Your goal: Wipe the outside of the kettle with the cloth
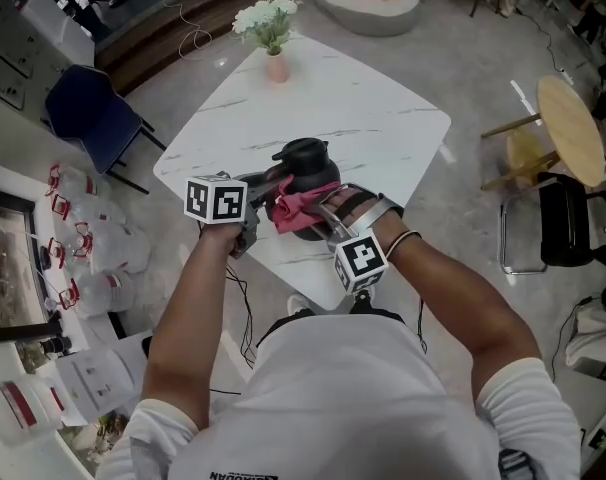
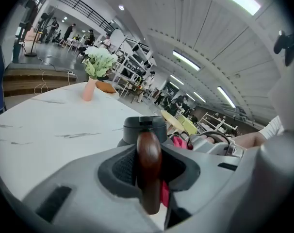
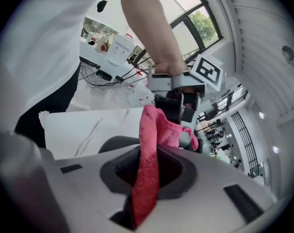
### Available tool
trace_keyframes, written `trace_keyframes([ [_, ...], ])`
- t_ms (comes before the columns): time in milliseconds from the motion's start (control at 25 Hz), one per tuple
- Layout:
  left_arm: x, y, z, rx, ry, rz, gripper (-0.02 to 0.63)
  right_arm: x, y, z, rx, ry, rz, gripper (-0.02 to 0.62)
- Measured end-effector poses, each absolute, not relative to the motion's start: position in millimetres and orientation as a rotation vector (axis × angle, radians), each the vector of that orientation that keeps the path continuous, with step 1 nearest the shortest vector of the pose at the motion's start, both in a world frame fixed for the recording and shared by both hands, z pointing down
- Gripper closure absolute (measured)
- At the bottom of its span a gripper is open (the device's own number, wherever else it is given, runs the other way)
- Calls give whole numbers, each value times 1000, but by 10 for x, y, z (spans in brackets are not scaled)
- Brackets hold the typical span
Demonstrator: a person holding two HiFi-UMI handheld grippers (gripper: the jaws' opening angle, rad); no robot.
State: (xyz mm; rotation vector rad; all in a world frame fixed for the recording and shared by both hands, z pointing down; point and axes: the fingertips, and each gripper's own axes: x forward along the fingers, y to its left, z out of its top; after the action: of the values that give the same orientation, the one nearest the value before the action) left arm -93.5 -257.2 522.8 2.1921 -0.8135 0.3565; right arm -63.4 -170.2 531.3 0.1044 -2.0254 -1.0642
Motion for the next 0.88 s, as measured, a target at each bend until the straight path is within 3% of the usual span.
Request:
trace_keyframes([
  [880,-1028,-2528,5263,2204,-878,332,503,-570,-935,6153,-158,-2047,-935,532],
])
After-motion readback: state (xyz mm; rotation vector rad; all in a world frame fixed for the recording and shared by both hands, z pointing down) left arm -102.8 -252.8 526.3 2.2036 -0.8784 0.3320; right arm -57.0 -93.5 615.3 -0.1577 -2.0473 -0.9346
